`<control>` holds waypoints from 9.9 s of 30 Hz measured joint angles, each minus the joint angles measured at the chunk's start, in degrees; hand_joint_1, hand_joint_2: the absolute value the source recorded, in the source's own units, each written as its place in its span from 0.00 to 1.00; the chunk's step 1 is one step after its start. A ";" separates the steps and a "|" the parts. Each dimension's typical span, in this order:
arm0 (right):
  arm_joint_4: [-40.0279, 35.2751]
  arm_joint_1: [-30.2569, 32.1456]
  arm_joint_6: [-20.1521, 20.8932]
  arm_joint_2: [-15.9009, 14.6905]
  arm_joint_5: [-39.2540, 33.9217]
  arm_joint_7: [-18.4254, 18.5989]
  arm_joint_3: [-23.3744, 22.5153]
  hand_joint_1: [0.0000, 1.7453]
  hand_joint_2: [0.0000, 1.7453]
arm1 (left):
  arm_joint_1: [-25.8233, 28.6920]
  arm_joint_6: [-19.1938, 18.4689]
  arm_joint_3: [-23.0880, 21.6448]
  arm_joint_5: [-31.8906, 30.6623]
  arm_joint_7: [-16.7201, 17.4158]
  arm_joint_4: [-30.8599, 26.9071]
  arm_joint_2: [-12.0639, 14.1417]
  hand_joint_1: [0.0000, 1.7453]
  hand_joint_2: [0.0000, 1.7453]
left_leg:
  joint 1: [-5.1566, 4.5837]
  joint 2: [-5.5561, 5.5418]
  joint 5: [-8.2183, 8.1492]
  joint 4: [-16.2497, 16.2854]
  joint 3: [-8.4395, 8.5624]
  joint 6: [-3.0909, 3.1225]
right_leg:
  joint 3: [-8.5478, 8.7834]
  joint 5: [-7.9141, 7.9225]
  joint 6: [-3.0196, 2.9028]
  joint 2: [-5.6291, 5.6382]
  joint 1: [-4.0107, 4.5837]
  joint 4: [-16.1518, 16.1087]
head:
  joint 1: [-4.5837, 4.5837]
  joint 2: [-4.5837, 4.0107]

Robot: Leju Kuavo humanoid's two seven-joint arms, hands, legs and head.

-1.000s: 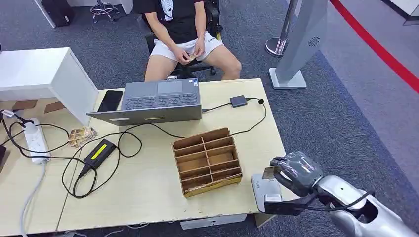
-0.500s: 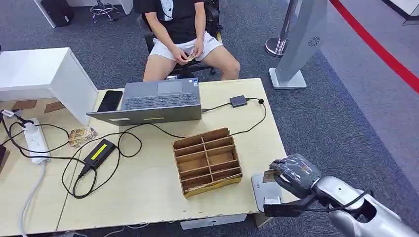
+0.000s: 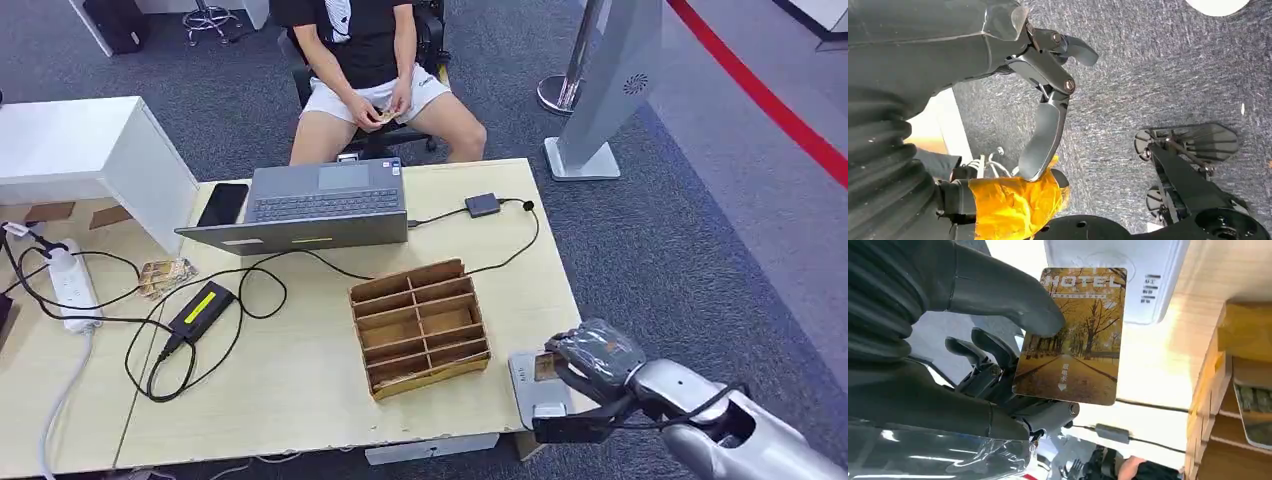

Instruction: Pass the card to the sensor for recognition and then transmit it.

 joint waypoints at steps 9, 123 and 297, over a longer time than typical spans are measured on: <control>0.51 -0.99 -0.66 -0.02 0.11 0.74 1.58 1.00 1.00 | -0.03 0.02 0.00 -0.17 0.02 0.00 -0.07 0.00 1.00 | 0.00 0.00 0.00 0.00 0.01 0.00 | 0.00 0.00 0.00 0.00 0.00 0.00 | -0.02 0.00; 1.51 7.82 -23.52 22.97 12.62 -3.39 -6.88 0.00 1.00 | -0.97 2.58 5.12 -5.75 1.84 0.00 -1.33 0.00 1.00 | 0.07 0.06 0.35 -0.05 -0.45 -0.33 | -0.62 0.23 -0.29 0.08 0.03 0.26 | -0.02 -0.02; 81.79 9.28 -3.19 36.02 -27.78 1.92 -36.02 1.00 1.00 | -1.90 3.15 12.79 -16.37 5.40 0.00 -1.01 0.97 1.00 | 0.03 0.05 0.52 -0.06 -0.78 -0.41 | -1.02 0.37 -0.41 0.03 0.01 0.33 | -0.02 0.00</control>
